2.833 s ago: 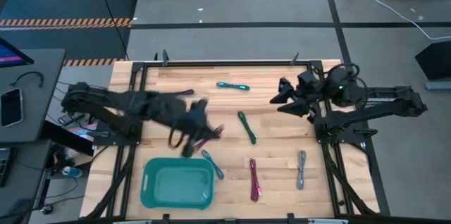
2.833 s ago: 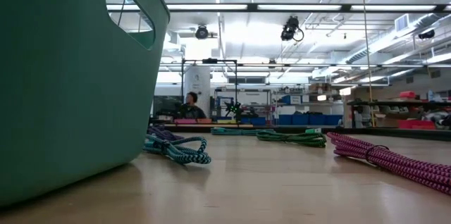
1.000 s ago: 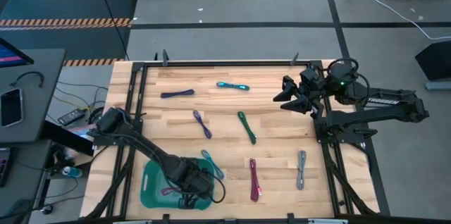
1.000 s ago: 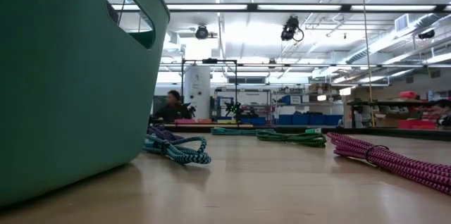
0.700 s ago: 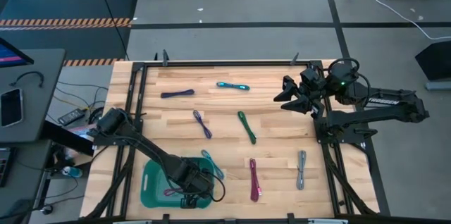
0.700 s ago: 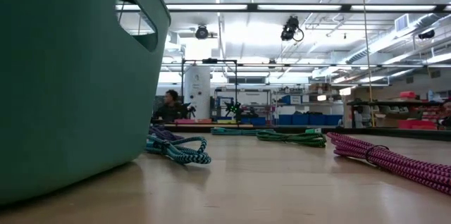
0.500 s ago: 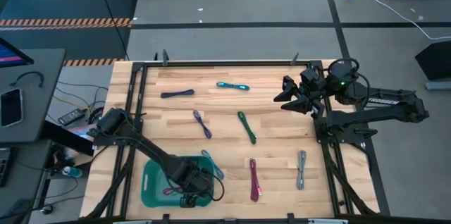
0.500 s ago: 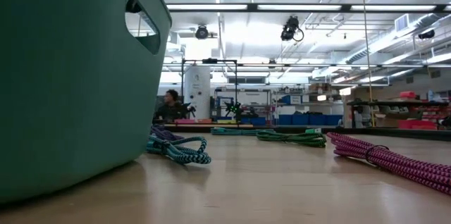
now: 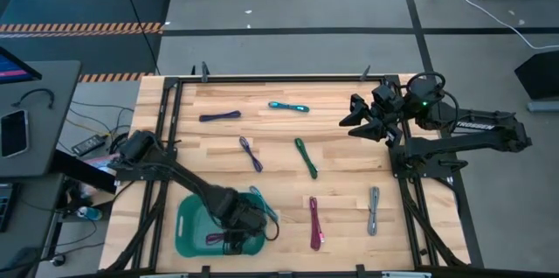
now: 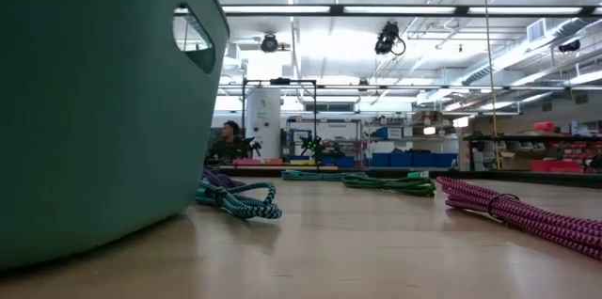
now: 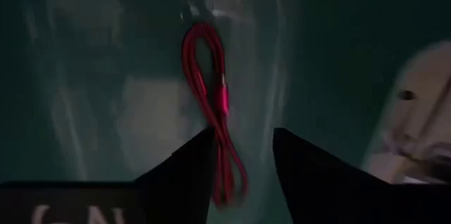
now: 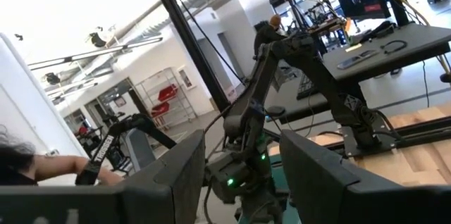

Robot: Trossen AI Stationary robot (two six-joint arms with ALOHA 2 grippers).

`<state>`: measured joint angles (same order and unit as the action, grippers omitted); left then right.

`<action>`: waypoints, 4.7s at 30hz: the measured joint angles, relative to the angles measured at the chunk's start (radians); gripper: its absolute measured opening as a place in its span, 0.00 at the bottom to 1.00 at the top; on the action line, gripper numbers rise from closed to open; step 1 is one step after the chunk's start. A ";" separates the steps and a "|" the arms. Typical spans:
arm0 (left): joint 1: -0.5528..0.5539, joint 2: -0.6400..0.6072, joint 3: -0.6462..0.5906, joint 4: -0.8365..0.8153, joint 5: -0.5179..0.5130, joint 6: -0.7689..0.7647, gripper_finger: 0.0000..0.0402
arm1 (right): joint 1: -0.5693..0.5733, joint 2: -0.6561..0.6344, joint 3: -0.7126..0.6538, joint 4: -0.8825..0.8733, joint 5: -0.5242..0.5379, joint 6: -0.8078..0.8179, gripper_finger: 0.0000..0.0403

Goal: Pick and place USB-C Cables
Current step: Put the bottom blue charger cable into the bin

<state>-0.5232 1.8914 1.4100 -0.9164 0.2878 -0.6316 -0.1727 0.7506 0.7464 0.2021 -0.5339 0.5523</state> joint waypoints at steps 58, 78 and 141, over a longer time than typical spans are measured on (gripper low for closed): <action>0.590 -0.105 -0.231 0.075 -0.365 1.436 0.40 | 0.000 0.000 0.000 0.006 0.099 0.048 0.47; 0.654 -0.105 -0.239 0.169 -0.336 1.545 0.40 | 0.000 0.000 0.000 0.006 0.121 0.074 0.47; 0.552 0.025 0.692 -0.637 -0.316 0.846 0.04 | 0.000 0.000 0.000 0.012 0.087 0.102 0.47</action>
<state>0.0287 1.9160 2.1019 -1.5533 -0.0284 0.2148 -0.1728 0.7509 0.7467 0.2142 -0.4473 0.6548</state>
